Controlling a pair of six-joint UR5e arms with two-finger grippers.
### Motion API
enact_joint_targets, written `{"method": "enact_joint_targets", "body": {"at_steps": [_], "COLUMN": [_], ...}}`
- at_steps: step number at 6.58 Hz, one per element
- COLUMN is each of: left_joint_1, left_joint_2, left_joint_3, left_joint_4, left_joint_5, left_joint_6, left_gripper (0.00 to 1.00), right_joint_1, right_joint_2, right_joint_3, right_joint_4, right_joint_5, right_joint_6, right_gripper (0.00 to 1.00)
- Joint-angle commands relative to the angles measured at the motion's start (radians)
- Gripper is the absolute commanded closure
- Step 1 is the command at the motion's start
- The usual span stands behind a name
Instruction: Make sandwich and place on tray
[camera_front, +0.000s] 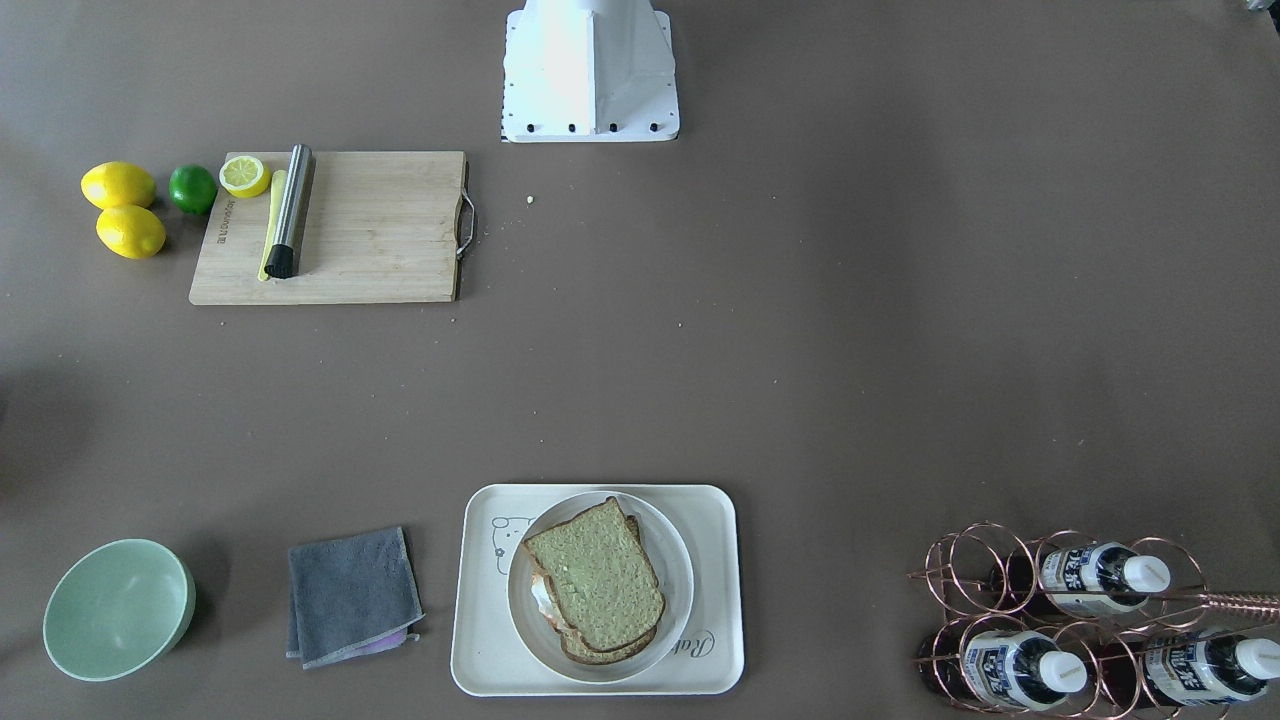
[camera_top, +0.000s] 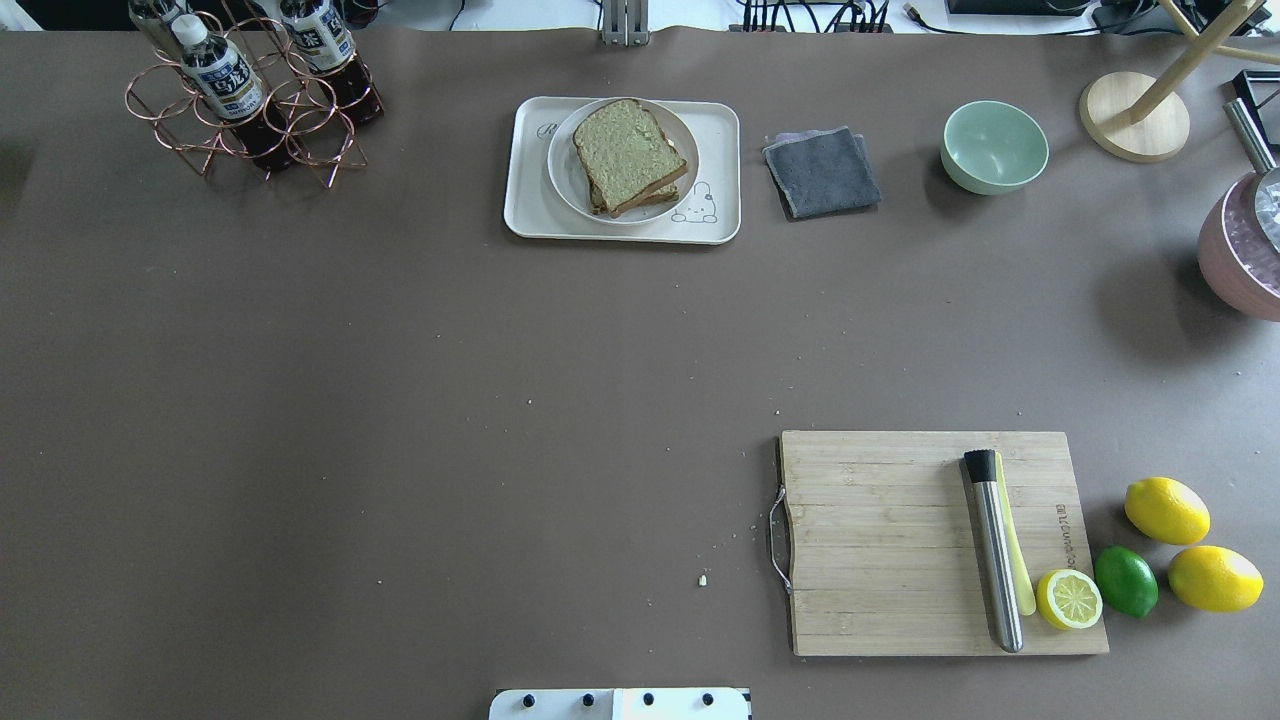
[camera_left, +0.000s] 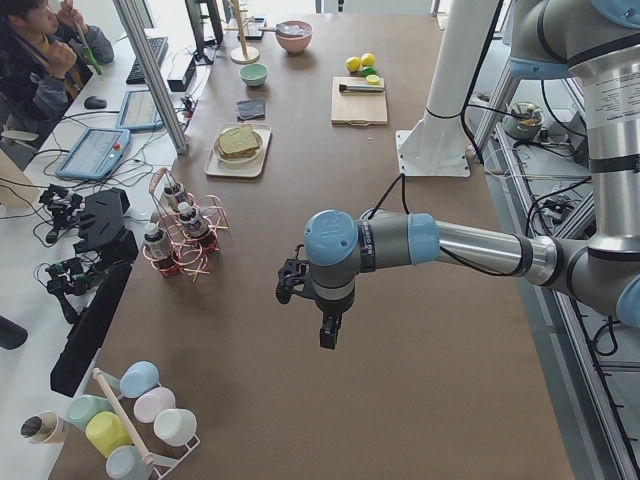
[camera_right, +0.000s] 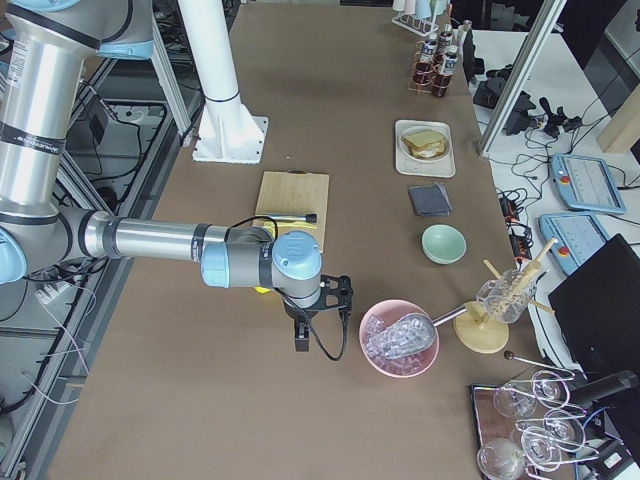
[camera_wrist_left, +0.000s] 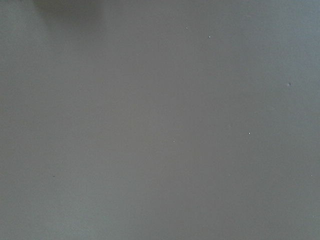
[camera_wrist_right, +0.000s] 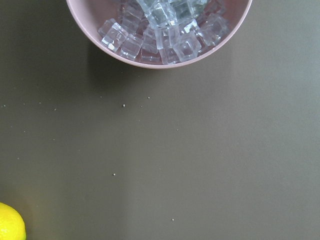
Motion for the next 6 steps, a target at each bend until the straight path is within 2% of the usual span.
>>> {"method": "enact_joint_targets", "body": {"at_steps": [1, 3, 4, 6], "left_joint_1": [-0.007, -0.002, 0.005, 0.008], "left_joint_2": [0.000, 0.008, 0.010, 0.014], "left_joint_3": [-0.012, -0.047, -0.046, -0.044], "left_joint_4": [0.000, 0.003, 0.002, -0.002], "left_joint_5": [-0.004, -0.004, -0.001, 0.000], "left_joint_6": [0.000, -0.080, -0.077, -0.072], "left_gripper": [0.02, 0.02, 0.02, 0.02], "right_joint_1": [0.004, 0.003, -0.017, -0.046], "right_joint_2": [-0.006, -0.026, -0.016, 0.001], "right_joint_3": [-0.001, 0.000, -0.001, 0.029], "right_joint_4": [-0.002, -0.005, -0.008, -0.054], "right_joint_5": [-0.001, -0.023, -0.065, -0.064], "right_joint_6": [0.000, -0.002, 0.000, 0.005], "right_gripper": [0.00, 0.00, 0.00, 0.00]}}
